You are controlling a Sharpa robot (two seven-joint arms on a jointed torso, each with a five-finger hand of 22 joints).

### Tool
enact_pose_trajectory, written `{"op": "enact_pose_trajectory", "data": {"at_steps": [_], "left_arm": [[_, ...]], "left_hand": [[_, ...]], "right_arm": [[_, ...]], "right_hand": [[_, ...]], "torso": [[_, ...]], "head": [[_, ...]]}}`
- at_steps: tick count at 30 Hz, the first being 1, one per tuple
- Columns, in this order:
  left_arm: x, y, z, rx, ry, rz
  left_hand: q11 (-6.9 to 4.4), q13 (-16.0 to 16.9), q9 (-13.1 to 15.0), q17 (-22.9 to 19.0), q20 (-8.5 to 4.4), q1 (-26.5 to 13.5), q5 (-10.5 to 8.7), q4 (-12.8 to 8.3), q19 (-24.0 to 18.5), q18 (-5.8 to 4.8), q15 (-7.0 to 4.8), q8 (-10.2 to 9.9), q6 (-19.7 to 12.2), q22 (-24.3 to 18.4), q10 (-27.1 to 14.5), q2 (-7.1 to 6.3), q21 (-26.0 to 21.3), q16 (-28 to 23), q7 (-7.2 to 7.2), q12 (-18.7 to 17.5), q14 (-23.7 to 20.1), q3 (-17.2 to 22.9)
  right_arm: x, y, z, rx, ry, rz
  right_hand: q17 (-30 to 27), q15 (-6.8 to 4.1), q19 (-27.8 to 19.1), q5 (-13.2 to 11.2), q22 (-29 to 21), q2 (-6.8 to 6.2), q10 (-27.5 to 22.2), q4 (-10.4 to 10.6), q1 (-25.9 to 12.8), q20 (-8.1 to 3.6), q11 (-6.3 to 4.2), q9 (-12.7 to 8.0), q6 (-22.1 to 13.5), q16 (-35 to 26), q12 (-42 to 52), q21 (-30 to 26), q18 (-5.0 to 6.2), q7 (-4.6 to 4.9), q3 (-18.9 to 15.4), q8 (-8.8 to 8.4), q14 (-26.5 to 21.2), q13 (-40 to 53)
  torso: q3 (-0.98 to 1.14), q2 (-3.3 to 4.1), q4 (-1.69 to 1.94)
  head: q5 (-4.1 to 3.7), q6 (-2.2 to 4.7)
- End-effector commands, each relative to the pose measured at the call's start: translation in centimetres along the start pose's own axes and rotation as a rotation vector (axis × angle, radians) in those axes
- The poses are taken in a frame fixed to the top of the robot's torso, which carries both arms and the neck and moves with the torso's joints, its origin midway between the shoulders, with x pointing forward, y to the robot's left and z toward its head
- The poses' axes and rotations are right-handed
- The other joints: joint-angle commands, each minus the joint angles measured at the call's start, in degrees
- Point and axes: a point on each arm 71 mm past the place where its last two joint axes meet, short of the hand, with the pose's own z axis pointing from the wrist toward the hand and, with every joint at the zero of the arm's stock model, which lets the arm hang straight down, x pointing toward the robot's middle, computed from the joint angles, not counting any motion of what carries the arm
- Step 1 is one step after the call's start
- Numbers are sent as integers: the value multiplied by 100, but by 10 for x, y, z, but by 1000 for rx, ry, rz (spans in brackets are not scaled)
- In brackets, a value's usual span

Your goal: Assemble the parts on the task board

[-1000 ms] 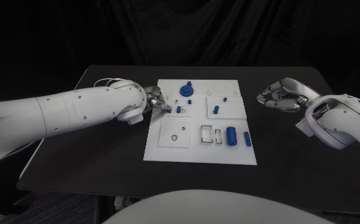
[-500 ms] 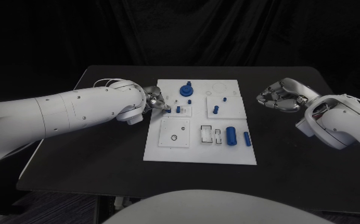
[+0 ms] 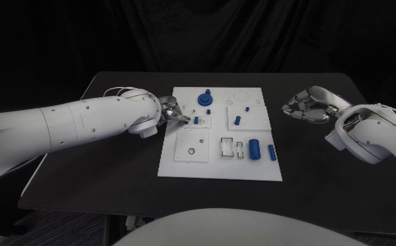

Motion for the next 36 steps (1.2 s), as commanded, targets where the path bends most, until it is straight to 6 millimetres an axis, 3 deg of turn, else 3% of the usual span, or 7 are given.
{"op": "enact_pose_trajectory", "data": {"at_steps": [1, 13, 17, 25, 26, 33, 36], "left_arm": [[4, 1, 1, -9, 33, 8], [3, 3, 2, -27, 29, 6], [2, 4, 3, -25, 18, 2], [-1, 4, 4, -6, -15, -12], [-1, 4, 4, 0, -22, -15], [-7, 1, 3, 58, -90, -39], [-12, -1, 1, 111, -159, -47]], "left_hand": [[46, 1509, -54, 1509, 18, -102, -87, 100, -50, 42, 19, -53, -18, 479, 594, 1, -53, -6, 28, 20, 605, -154], [76, 1509, -237, 1509, 51, -368, -388, 591, -51, 48, 48, -163, 2, 488, 594, 134, -88, -6, 53, 20, 605, -785], [82, 1509, -247, 1509, 58, -587, -675, 816, -44, 48, 55, -157, 11, 503, 594, 239, -98, -6, 56, 20, 605, -1143], [87, 1509, -124, 1509, 62, -1075, -739, 835, -42, 51, 59, -51, -75, 518, 594, 539, -121, -6, 62, 20, 605, -1704], [89, 1509, -69, 1509, 64, -1211, -735, 839, -37, 49, 60, -5, -116, 528, 594, 669, -121, -6, 64, 20, 605, -1867], [84, 1509, 32, 1509, 63, -1214, -722, 833, -12, 41, 59, 81, -129, 561, 594, 803, -95, -6, 56, 20, 605, -1986], [59, 1509, 268, 1509, 50, -1033, -668, 826, 46, 22, 40, 269, -129, 630, 594, 893, -26, -6, 24, 20, 605, -2118]], "right_arm": [[1, -1, -1, 15, 8, -3], [2, -1, 0, 15, 9, -3], [2, -2, 0, 16, 8, -3], [2, -1, 0, 14, 8, -3], [2, -1, 0, 14, 8, -3], [2, -2, 0, 13, 7, -3], [1, -2, -1, 11, 5, -3]], "right_hand": [[-9, 26, -28, 14, 98, 10, -32, 2, -65, -1, 6, 6, -38, -25, -18, -35, 115, 6, 44, -39, 112, -8], [-9, 27, -27, 14, 99, 6, -29, 2, -68, 0, 7, 7, -39, -25, -15, -34, 115, 7, 46, -41, 111, -4], [-9, 27, -27, 14, 99, 6, -29, 2, -68, 0, 7, 7, -39, -25, -15, -34, 115, 7, 46, -41, 111, -4], [-6, 28, -27, 16, 99, 3, -28, 4, -75, 1, 9, 7, -41, -21, -12, -37, 115, 8, 48, -43, 112, -2], [-6, 28, -27, 16, 99, 3, -28, 4, -75, 1, 9, 7, -41, -21, -12, -37, 115, 8, 48, -43, 112, -2], [-6, 28, -27, 16, 99, 3, -28, 4, -75, 1, 9, 7, -41, -21, -12, -37, 115, 8, 48, -43, 112, -2], [-3, 28, -28, 18, 97, 4, -25, 8, -82, 1, 10, 8, -41, -18, -9, -43, 116, 10, 51, -44, 113, 2]], "torso": [[1, -1, -5], [0, -6, -10], [-1, -7, -10], [-4, -2, -9], [-4, 0, -10], [-1, 2, -3], [-1, 0, -5]], "head": [[7, 1], [20, 1], [24, 1], [34, 1], [34, 1], [22, 1], [20, 1]]}}
